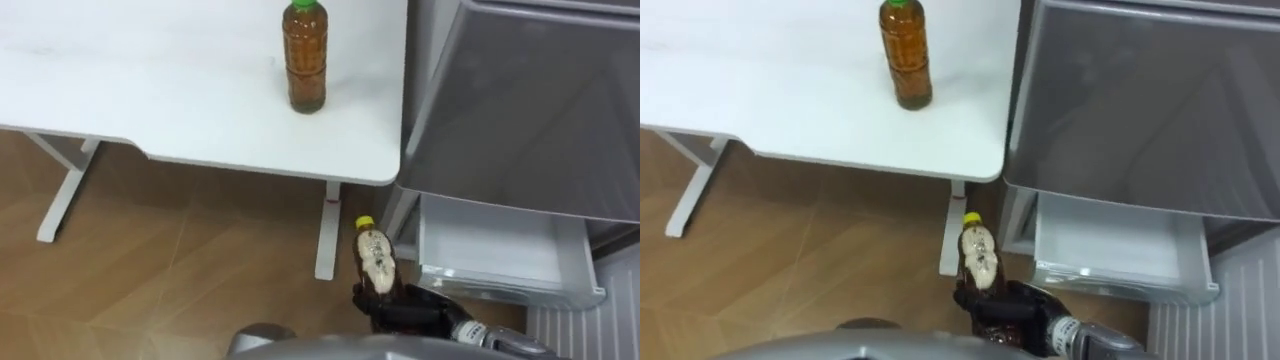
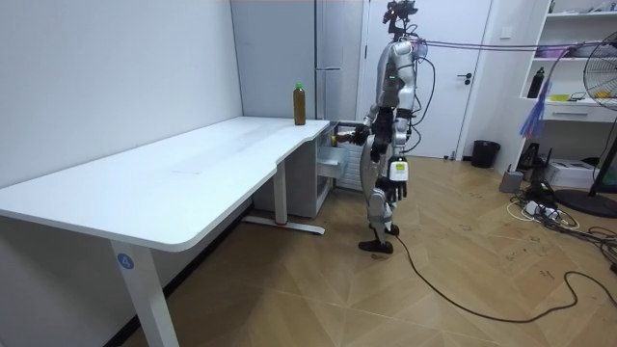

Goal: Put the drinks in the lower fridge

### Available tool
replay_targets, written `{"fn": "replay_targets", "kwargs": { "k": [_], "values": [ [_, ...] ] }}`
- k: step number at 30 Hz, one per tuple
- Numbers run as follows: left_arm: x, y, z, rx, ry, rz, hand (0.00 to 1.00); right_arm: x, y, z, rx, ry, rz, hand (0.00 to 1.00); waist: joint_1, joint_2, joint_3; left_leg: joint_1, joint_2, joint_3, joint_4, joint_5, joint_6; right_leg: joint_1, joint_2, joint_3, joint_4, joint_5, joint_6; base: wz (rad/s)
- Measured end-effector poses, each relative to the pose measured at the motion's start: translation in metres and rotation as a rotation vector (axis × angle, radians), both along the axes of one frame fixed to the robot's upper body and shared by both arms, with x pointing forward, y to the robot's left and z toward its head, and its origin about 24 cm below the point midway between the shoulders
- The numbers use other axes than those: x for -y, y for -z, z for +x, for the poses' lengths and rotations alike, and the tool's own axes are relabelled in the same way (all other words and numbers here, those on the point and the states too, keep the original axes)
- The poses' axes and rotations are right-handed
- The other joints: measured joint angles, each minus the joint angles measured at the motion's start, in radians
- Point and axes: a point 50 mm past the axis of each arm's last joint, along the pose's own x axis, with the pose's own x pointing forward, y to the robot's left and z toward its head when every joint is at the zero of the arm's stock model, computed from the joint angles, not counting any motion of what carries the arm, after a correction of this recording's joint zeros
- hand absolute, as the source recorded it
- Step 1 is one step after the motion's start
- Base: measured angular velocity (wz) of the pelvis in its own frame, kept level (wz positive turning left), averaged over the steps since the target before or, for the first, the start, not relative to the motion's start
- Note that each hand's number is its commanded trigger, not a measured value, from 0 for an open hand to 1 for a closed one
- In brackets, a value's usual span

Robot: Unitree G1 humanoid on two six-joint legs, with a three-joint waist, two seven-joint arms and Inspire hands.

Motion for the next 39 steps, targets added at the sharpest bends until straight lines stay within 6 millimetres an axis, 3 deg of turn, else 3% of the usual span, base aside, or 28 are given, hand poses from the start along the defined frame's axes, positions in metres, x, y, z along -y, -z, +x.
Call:
{"fn": "replay_targets", "kwargs": {
  "k": [7,10,20,23,32,39],
  "values": [
    [0.015,0.005,0.027,0.002,0.229,-0.095,0.00,-0.001,0.006,0.001,-0.051,0.126,0.061,1.00,-0.076,-0.009,-0.0024,0.002,0.001,0.012,0.008,-0.001,0.000,0.001,-0.001,0.012,0.010,0.000,0.000,-0.04],
    [0.020,0.005,0.031,0.007,0.279,-0.102,0.00,0.004,0.009,-0.003,-0.090,0.218,0.061,1.00,-0.084,-0.009,-0.0021,0.005,0.001,0.018,0.008,-0.001,0.001,0.000,-0.001,0.022,0.012,0.000,0.000,-0.08],
    [0.025,0.006,0.026,-0.028,0.352,-0.141,0.00,0.011,0.009,0.002,-0.121,0.457,0.068,1.00,-0.131,0.006,-0.0003,-0.012,0.003,0.006,0.034,-0.009,0.002,-0.004,0.002,0.016,0.011,0.000,0.000,0.03],
    [0.024,0.006,0.024,-0.050,0.372,-0.135,0.00,0.013,0.009,0.003,-0.144,0.568,0.089,1.00,-0.135,0.008,-0.0055,-0.014,0.002,0.009,0.033,-0.008,0.003,-0.014,0.002,0.031,0.014,0.000,0.000,-0.09],
    [0.024,0.005,0.025,-0.041,0.412,-0.126,0.00,0.026,0.012,0.007,-0.171,0.906,0.137,1.00,-0.136,0.008,-0.0054,0.005,0.003,0.023,0.022,-0.008,0.003,-0.012,0.002,0.034,0.013,0.000,0.000,-0.04],
    [0.023,0.005,0.025,-0.038,0.401,-0.121,0.00,0.030,0.015,0.005,-0.211,0.997,0.119,1.00,-0.135,0.007,-0.0050,0.005,0.003,0.026,0.023,-0.008,0.003,-0.012,0.002,0.037,0.013,0.000,0.000,0.00]
  ]
}}
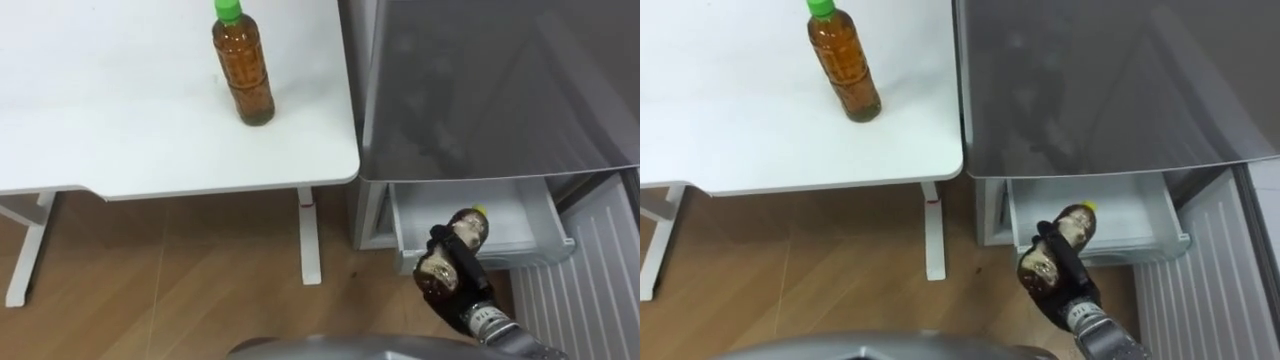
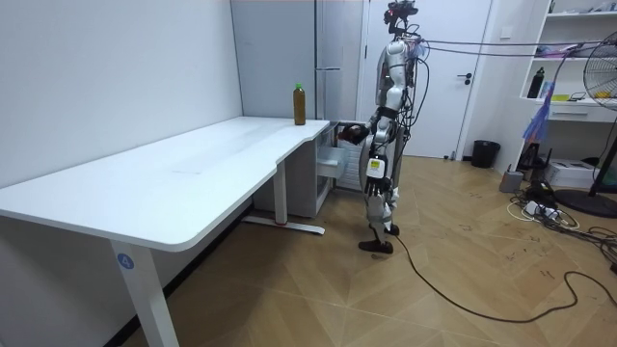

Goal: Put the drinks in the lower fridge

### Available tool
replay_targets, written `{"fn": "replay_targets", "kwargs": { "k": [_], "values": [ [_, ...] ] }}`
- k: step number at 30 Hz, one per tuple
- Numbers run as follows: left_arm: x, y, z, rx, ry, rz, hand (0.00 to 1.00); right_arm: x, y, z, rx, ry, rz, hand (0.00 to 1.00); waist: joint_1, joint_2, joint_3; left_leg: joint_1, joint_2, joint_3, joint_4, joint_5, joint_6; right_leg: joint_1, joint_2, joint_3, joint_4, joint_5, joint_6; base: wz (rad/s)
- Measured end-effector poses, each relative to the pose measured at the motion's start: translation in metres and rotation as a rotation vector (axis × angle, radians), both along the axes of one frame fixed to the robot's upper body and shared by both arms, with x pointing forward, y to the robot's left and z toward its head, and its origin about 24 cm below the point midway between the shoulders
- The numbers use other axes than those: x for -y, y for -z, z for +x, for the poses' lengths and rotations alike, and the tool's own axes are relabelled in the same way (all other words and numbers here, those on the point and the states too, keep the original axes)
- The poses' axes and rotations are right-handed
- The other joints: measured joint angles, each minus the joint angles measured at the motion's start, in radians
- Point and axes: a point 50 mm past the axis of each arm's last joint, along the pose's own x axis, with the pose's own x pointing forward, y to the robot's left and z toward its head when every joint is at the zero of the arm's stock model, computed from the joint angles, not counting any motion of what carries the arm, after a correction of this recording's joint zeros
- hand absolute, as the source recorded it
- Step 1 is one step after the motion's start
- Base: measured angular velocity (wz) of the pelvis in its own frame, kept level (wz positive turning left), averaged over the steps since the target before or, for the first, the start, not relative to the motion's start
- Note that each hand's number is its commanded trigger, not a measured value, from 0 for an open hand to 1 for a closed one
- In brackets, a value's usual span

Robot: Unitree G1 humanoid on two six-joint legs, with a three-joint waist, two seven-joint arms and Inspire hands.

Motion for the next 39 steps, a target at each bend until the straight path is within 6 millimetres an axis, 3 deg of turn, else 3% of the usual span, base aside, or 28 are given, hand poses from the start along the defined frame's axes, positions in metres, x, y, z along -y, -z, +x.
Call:
{"fn": "replay_targets", "kwargs": {
  "k": [13,26,39],
  "values": [
    [0.017,0.002,-0.011,-0.016,-0.022,-0.063,0.00,0.003,-0.002,0.008,-0.016,0.215,0.061,1.00,0.002,0.003,0.0053,0.017,-0.005,-0.006,0.001,0.000,0.000,0.019,-0.003,-0.008,-0.002,-0.007,0.003,0.01],
    [0.013,-0.002,-0.026,-0.021,-0.066,-0.068,0.00,0.022,-0.011,0.031,0.015,0.339,0.024,1.00,-0.004,0.000,0.0056,0.019,-0.019,-0.050,0.006,0.000,0.000,0.045,-0.014,-0.055,-0.001,-0.021,0.008,0.10],
    [-0.001,-0.005,-0.018,0.008,-0.061,-0.045,0.00,0.055,-0.030,0.068,0.032,0.494,0.009,1.00,-0.013,-0.003,0.0079,-0.021,-0.033,-0.078,0.010,0.010,0.009,0.012,-0.025,-0.074,0.003,-0.027,0.013,0.06]
  ]
}}
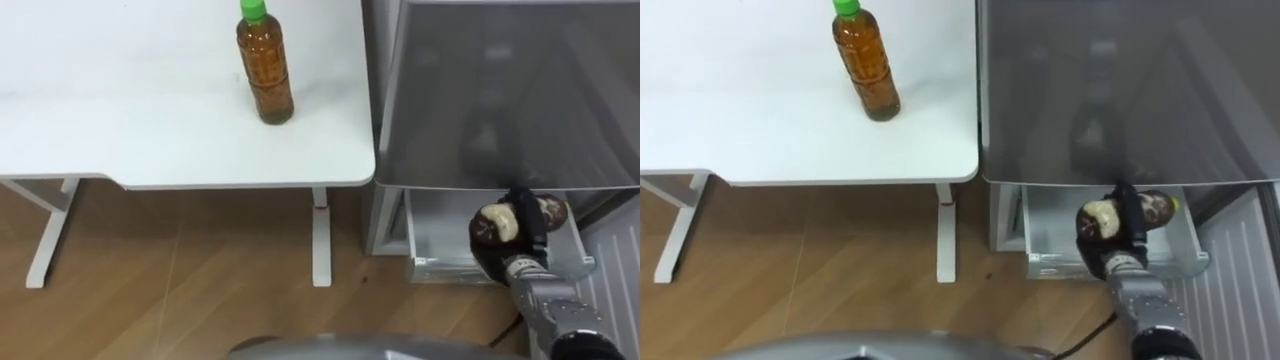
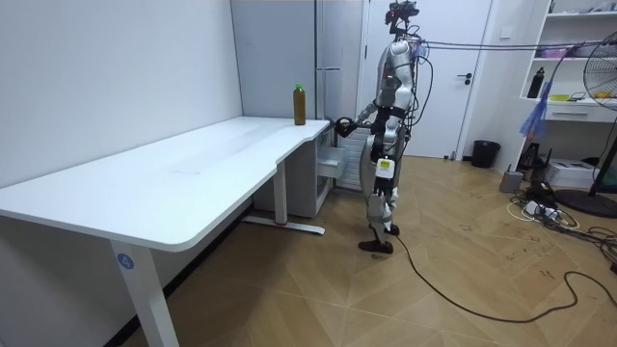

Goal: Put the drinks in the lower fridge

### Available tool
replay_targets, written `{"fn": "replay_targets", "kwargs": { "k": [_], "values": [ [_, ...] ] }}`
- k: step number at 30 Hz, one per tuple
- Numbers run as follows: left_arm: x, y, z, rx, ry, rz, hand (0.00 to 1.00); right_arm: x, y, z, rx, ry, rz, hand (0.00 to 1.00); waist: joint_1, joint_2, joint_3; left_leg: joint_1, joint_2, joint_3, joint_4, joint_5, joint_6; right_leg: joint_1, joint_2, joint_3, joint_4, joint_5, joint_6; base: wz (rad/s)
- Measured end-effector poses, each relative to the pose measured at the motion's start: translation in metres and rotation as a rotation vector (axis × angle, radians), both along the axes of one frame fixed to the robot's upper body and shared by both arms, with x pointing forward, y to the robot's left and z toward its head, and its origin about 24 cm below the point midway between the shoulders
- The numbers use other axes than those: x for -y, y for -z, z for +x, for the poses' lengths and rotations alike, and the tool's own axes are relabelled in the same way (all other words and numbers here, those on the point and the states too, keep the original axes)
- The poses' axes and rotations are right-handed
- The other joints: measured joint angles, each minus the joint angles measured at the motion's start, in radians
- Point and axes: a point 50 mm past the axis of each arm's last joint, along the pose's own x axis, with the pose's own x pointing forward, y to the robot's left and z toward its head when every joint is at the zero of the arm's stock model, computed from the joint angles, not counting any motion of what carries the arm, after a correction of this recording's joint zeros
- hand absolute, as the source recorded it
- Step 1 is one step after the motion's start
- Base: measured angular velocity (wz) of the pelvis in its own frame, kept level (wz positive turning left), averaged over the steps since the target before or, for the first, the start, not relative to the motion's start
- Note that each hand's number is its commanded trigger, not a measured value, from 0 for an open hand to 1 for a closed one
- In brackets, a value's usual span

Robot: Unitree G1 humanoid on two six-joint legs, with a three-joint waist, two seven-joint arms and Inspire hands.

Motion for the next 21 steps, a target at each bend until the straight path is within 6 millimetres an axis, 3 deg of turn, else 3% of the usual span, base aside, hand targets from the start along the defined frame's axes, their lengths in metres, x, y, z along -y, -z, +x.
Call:
{"fn": "replay_targets", "kwargs": {
  "k": [3,6,9,11,14,21],
  "values": [
    [-0.006,-0.001,0.004,0.009,0.004,0.011,0.00,0.002,-0.002,0.011,-0.011,0.000,-0.007,1.00,-0.014,0.000,-0.0002,-0.035,-0.001,0.002,0.001,0.006,0.004,-0.042,-0.003,0.000,0.017,0.000,0.000,0.00],
    [-0.015,-0.003,0.022,0.057,0.026,0.033,0.00,0.003,-0.006,0.023,0.023,-0.019,-0.014,1.00,-0.022,0.004,-0.0021,-0.106,0.000,0.000,0.018,0.016,0.006,-0.114,-0.007,-0.009,0.054,0.004,-0.002,0.01],
    [-0.021,-0.005,0.045,0.109,0.046,0.049,0.00,0.003,-0.012,0.040,0.047,-0.044,-0.014,1.00,-0.025,-0.004,0.0038,-0.163,0.000,0.002,0.022,0.034,0.008,-0.182,-0.011,-0.007,0.088,0.012,-0.007,-0.04],
    [-0.021,-0.006,0.061,0.143,0.056,0.049,0.00,0.005,-0.019,0.056,0.065,-0.061,-0.030,1.00,-0.033,0.006,0.0079,-0.211,0.001,0.004,0.028,0.051,0.014,-0.226,-0.012,-0.009,0.088,0.033,-0.007,-0.02],
    [-0.021,-0.007,0.072,0.169,0.069,0.053,0.00,0.011,-0.031,0.073,0.078,-0.077,-0.064,1.00,-0.039,0.027,0.0083,-0.261,0.001,0.002,0.021,0.071,0.022,-0.282,-0.017,-0.008,0.094,0.053,-0.006,-0.03],
    [-0.027,-0.008,0.081,0.164,0.088,0.084,0.00,0.020,-0.045,0.091,0.088,-0.065,-0.088,1.00,-0.023,0.030,0.0084,-0.337,-0.002,0.001,0.014,0.123,0.030,-0.370,-0.023,-0.011,0.104,0.073,-0.004,0.03]
  ]
}}
